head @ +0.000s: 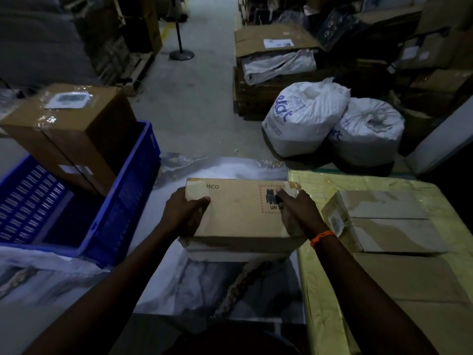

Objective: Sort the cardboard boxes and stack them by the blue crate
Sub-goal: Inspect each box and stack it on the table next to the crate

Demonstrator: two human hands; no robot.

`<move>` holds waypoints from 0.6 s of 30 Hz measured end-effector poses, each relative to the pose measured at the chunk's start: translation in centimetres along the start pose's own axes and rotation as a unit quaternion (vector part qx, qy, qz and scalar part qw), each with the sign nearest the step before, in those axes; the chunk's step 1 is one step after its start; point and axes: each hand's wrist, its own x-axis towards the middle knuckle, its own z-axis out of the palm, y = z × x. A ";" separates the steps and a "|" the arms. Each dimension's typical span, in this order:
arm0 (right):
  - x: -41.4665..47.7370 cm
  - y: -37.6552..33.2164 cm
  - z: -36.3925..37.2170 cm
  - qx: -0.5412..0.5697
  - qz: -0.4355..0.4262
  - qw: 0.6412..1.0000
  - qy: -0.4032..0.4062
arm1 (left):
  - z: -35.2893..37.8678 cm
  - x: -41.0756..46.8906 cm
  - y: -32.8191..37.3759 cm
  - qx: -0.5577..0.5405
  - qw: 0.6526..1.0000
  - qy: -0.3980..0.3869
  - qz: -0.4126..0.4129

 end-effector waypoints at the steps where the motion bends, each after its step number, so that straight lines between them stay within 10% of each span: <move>1: -0.1 -0.4 -0.1 0.016 -0.009 1.000 0.008 | -0.3 0.0 0.3 -0.025 1.000 -0.003 0.002; 9: -2.6 -0.7 0.0 0.155 -0.001 0.984 0.083 | -1.6 -1.2 -0.6 -0.205 0.977 0.047 0.021; 18: -8.6 8.3 3.8 0.067 0.039 0.996 0.049 | 0.3 -7.1 -6.2 -0.177 0.980 -0.003 -0.087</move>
